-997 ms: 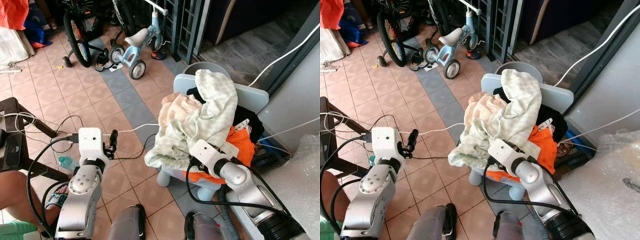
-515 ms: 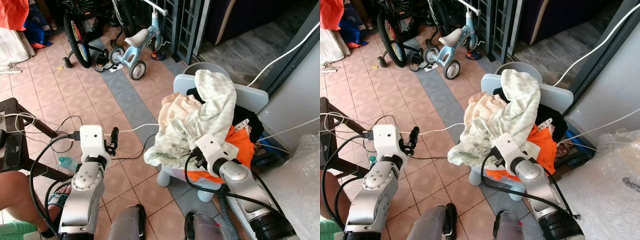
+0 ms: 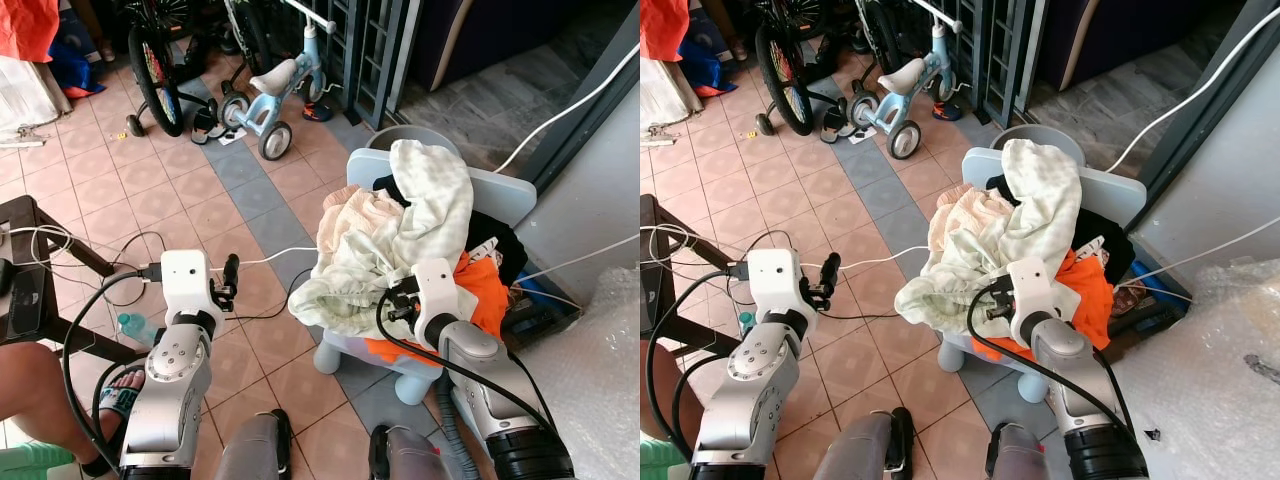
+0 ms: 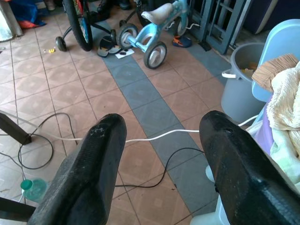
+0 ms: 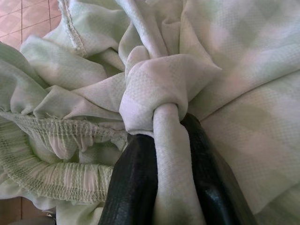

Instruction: Clothes washing

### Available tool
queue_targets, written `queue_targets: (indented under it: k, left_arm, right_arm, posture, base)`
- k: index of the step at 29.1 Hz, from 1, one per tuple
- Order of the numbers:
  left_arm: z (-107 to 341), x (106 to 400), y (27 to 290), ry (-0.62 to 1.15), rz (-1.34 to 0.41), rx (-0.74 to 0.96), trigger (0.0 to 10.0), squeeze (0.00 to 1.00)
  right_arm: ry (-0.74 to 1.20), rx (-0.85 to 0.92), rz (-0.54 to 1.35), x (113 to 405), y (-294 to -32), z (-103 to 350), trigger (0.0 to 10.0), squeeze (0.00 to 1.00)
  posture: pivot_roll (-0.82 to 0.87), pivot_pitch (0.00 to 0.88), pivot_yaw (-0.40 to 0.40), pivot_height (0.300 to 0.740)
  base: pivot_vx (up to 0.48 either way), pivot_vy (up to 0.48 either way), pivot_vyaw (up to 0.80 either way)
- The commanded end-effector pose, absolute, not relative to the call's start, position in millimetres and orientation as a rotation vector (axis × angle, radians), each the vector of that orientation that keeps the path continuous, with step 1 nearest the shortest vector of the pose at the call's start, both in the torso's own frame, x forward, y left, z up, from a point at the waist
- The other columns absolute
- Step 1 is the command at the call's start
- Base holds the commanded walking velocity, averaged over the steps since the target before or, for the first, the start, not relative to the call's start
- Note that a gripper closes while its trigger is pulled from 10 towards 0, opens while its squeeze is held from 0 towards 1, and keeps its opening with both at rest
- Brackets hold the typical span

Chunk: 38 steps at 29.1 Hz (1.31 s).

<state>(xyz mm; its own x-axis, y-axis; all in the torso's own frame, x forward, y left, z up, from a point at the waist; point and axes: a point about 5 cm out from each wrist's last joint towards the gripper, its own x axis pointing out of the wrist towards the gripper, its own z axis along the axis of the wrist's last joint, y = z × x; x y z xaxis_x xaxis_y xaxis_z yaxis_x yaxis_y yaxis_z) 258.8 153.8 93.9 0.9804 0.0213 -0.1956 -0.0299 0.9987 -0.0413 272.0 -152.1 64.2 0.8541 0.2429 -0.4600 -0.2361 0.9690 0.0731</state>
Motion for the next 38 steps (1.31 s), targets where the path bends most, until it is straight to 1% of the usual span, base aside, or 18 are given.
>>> queue_targets:
  k: [1,3,4,5,6,7,11,15,16,21,23,26,29,30,32,33,35,38]
  left_arm:
    - [91,259,162,0.215,0.054,-0.046,10.0,0.0]
    - [92,261,167,0.203,0.085,-0.02,10.0,0.0]
    - [91,261,167,0.207,0.083,-0.019,10.0,0.0]
    - [90,261,166,0.208,0.082,-0.021,10.0,0.0]
    - [89,261,166,0.21,0.089,-0.006,10.0,0.0]
    - [87,260,167,0.212,0.109,0.0,10.0,0.0]
    - [85,259,166,0.22,0.113,-0.01,10.0,0.0]
    - [82,258,161,0.233,0.088,-0.027,10.0,0.0]
    - [82,259,159,0.231,0.071,-0.022,10.0,0.0]
    - [84,262,155,0.212,0.059,-0.02,10.0,0.0]
    - [86,264,152,0.194,0.044,-0.008,10.0,0.0]
    - [88,265,148,0.17,0.025,0.011,10.0,0.0]
    - [89,265,146,0.165,0.02,0.015,10.0,0.0]
    - [89,266,145,0.153,0.013,0.025,10.0,0.0]
    - [89,266,144,0.15,0.013,0.029,10.0,0.0]
    - [90,268,143,0.145,0.009,0.032,10.0,0.0]
    - [90,268,143,0.144,0.008,0.032,10.0,0.0]
    - [91,272,142,0.135,0.001,0.034,10.0,0.0]
  right_arm:
    - [0.449,0.0,0.233,268,-154,67,0.0,0.0]
    - [0.507,0.039,0.283,263,-152,64,0.0,0.0]
    - [0.508,0.069,0.245,261,-151,61,0.0,0.35]
    - [0.51,0.065,0.231,260,-152,60,0.0,0.35]
    - [0.535,0.016,0.227,257,-150,56,0.0,0.11]
    - [0.53,0.065,0.242,254,-148,55,0.0,0.0]
    - [0.518,0.114,0.195,252,-150,56,0.0,0.0]
    - [0.482,0.16,0.148,258,-157,63,0.0,0.0]
    - [0.481,0.167,0.122,260,-161,64,10.0,0.0]
    - [0.466,0.161,0.078,269,-166,71,10.0,0.0]
    - [0.385,0.067,0.072,276,-165,80,10.0,0.0]
    - [0.31,0.217,0.012,282,-162,94,10.0,0.0]
    - [0.263,0.207,0.004,283,-164,99,10.0,0.0]
    - [0.162,0.165,0.0,286,-170,112,10.0,0.0]
    - [0.123,0.166,-0.003,287,-172,117,10.0,0.0]
    - [0.076,0.125,0.002,290,-173,126,10.0,0.0]
    - [0.073,0.108,0.001,291,-173,127,10.0,0.0]
    - [-0.009,0.04,-0.05,298,-181,143,10.0,0.0]
  posture:
    - [0.01,0.147,0.036,0.74]
    - [0.01,0.147,0.035,0.74]
    - [0.01,0.142,0.035,0.74]
    - [0.01,0.141,0.036,0.74]
    - [0.0,0.138,0.042,0.74]
    - [0.0,0.136,0.048,0.74]
    - [-0.01,0.127,0.051,0.74]
    - [-0.02,0.113,0.053,0.74]
    - [-0.02,0.107,0.054,0.74]
    - [-0.02,0.092,0.056,0.74]
    - [-0.02,0.084,0.057,0.74]
    - [-0.02,0.07,0.058,0.74]
    - [-0.02,0.065,0.059,0.74]
    - [-0.02,0.056,0.06,0.74]
    - [-0.02,0.052,0.061,0.74]
    - [-0.02,0.046,0.064,0.74]
    - [-0.02,0.046,0.064,0.74]
    - [-0.03,0.037,0.065,0.74]
  base:
    - [0.0,0.0,0.0]
    - [0.0,0.0,0.0]
    - [0.0,0.0,0.0]
    - [0.0,0.0,0.0]
    - [0.0,0.0,0.0]
    - [0.0,0.0,0.0]
    - [0.0,0.0,0.0]
    - [0.0,0.0,0.0]
    - [0.0,0.0,0.0]
    - [0.0,0.0,0.0]
    - [0.0,0.0,0.0]
    - [0.0,0.0,0.0]
    - [0.0,0.0,0.0]
    - [0.0,0.0,0.0]
    - [0.0,0.0,0.0]
    - [0.0,0.0,0.0]
    - [0.0,0.0,0.0]
    - [0.0,0.0,-0.8]
